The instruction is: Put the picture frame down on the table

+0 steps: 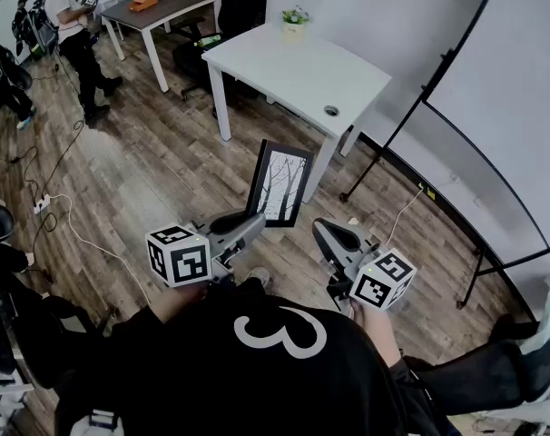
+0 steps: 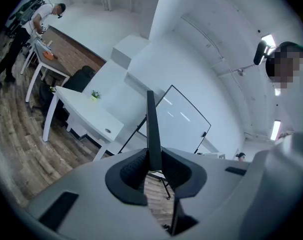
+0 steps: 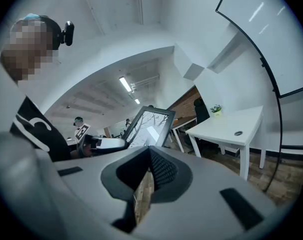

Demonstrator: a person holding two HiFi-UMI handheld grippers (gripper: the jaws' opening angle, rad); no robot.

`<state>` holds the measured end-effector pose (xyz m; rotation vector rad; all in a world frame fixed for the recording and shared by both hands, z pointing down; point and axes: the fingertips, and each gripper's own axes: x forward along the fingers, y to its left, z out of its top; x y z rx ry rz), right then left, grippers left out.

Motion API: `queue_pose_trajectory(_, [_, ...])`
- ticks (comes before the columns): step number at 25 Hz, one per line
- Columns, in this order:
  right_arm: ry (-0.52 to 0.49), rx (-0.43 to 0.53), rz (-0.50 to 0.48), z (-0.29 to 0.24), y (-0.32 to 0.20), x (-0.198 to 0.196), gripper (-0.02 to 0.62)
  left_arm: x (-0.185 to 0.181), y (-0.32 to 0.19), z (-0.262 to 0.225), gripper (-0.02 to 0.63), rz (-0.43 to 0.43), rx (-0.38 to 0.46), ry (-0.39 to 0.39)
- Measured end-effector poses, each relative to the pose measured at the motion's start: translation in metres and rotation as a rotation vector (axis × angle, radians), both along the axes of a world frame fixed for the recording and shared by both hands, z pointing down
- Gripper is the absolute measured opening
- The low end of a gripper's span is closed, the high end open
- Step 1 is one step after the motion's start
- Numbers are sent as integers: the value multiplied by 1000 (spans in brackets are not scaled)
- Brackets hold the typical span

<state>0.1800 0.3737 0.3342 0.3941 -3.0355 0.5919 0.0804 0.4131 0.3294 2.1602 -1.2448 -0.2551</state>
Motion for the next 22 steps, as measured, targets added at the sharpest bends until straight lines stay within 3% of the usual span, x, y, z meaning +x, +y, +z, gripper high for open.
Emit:
queue_pose_trajectory(14, [-5, -37, -16, 13, -3, 3, 23, -2, -5, 16, 81, -16, -26, -16])
queue_pose_trajectory(22, [-17, -90, 20, 26, -30, -23, 23, -35, -26, 39, 81, -26, -56, 26])
